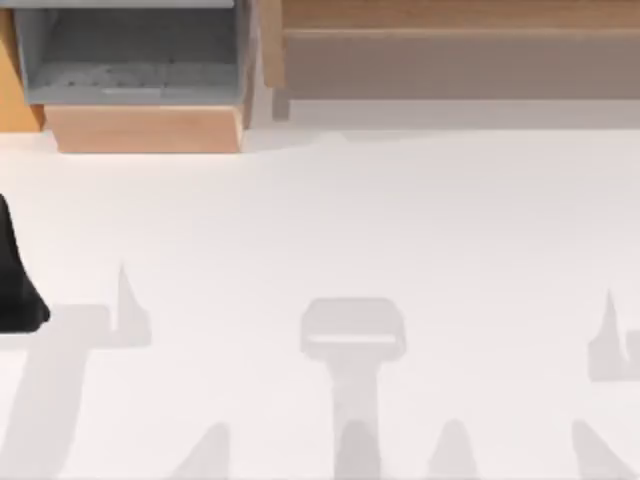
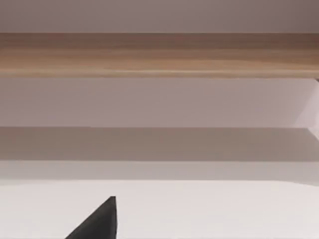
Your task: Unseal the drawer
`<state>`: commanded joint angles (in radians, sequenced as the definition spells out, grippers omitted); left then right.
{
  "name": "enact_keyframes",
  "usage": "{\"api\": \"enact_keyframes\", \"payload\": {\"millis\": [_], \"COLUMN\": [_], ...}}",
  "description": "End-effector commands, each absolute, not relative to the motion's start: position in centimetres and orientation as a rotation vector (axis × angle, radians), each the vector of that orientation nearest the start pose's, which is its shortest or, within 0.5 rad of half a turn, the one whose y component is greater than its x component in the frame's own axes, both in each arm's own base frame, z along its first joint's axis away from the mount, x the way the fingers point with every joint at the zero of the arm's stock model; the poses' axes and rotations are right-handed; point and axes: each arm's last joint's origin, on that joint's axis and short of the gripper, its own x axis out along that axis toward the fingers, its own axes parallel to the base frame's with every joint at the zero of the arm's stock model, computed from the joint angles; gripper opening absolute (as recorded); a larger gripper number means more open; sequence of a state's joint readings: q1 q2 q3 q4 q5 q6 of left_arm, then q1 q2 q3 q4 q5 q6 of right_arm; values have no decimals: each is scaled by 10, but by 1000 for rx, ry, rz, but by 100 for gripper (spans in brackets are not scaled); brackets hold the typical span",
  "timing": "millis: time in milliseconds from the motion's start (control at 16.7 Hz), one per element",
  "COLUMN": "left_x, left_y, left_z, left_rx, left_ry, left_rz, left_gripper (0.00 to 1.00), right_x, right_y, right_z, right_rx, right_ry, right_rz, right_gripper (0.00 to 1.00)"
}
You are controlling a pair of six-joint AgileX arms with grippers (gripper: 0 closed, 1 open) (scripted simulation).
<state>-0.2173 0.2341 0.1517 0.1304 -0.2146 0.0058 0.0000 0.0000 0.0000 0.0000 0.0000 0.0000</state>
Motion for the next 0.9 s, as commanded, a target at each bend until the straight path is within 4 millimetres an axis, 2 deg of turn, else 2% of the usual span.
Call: {"api": "enact_keyframes", "payload": {"millis": [300, 600, 720, 900], "left_x": [144, 161, 162, 162], "left_y": [-64, -110, -117, -118], "left_z": [244, 262, 264, 264], "left_rx": [-5, 1, 0, 0], "left_ry": [-7, 2, 0, 0], "left_rz": [-5, -1, 0, 0], "left_gripper": [100, 100, 100, 100], "right_x": [106, 106, 106, 106], "right_y": [-1, -1, -1, -1], "right_z": [160, 160, 160, 160], "right_rx": [0, 0, 0, 0], "right_ry": [0, 0, 0, 0], "right_rz": [0, 0, 0, 0], "right_gripper": [100, 100, 100, 100]}}
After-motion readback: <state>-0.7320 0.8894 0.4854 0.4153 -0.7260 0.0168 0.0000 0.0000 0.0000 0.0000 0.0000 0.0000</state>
